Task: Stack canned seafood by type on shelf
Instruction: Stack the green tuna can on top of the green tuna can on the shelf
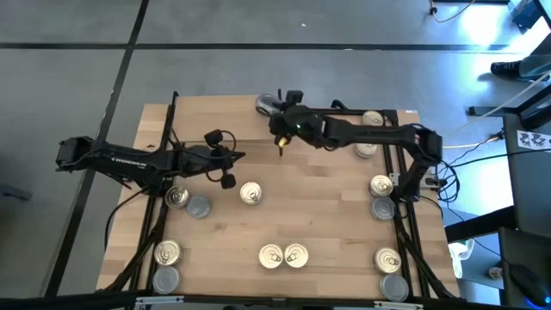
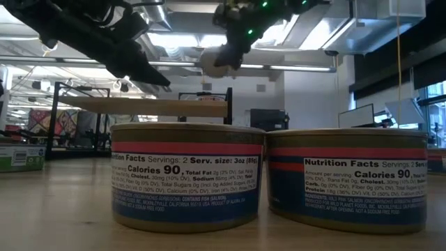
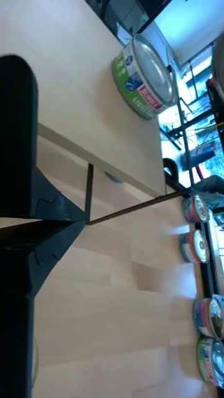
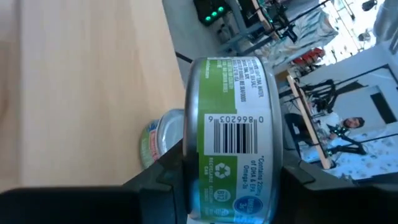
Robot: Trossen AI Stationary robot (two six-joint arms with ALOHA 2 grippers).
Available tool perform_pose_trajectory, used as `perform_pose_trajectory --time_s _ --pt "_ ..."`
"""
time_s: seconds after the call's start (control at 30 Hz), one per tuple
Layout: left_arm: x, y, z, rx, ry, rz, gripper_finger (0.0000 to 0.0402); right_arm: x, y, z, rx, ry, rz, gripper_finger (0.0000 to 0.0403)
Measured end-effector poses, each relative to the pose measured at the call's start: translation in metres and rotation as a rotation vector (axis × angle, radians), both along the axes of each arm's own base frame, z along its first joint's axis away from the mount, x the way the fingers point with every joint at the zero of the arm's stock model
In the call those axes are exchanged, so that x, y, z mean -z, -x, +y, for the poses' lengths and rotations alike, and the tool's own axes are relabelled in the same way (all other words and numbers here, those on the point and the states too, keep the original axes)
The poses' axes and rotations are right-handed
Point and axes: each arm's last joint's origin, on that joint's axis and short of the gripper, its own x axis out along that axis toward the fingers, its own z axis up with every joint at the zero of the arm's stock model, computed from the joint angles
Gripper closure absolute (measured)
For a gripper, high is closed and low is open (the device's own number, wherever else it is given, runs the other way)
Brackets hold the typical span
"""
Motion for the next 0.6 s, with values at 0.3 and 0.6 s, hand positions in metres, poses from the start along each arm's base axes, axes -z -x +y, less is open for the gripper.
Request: perform_pose_trajectory --time_s 0.3,0.6 --pt "0.0 0.0 0.0 0.0 0.0 -0.001 0.04 0.022 -0.013 -0.039 0.045 -0.007 0.031 0.0263" --pt "-0.001 0.0 0.0 0.003 -0.007 -0.004 0.04 0.023 -0.009 -0.055 0.046 -0.042 0.0 0.026"
